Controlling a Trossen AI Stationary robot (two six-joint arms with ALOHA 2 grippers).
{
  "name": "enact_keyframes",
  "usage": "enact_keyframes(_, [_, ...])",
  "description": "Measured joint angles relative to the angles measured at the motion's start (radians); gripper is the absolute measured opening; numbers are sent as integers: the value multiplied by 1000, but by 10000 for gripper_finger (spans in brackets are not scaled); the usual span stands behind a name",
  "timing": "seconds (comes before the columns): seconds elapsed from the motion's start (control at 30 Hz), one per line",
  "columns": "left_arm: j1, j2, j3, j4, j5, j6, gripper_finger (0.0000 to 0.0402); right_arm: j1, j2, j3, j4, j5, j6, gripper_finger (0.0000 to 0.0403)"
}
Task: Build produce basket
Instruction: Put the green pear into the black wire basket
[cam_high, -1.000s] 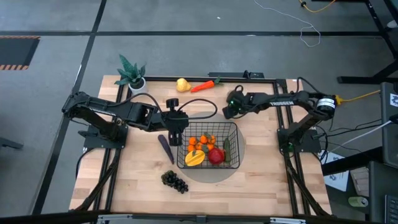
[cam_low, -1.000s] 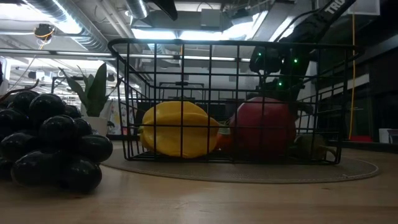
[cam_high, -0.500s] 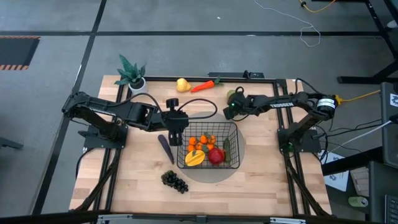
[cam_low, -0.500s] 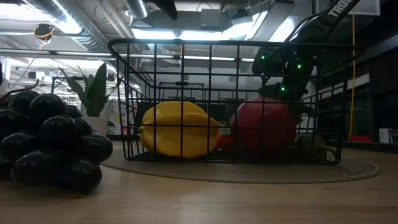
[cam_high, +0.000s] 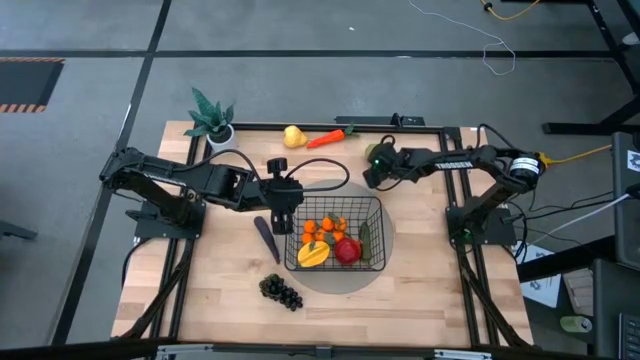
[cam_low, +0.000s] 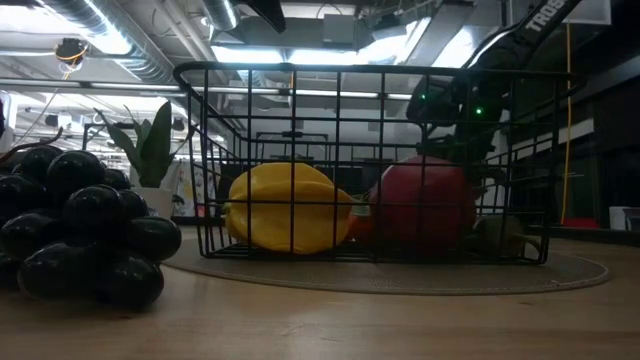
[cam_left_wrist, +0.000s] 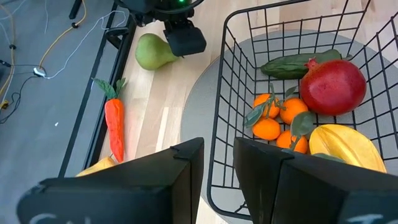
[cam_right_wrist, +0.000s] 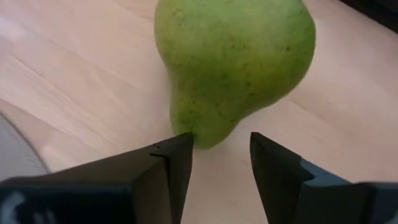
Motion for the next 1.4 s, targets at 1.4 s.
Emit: enact_keyframes(1.4, [0, 0, 0, 0, 0, 9, 77, -6, 33, 2, 56, -186, 222, 149])
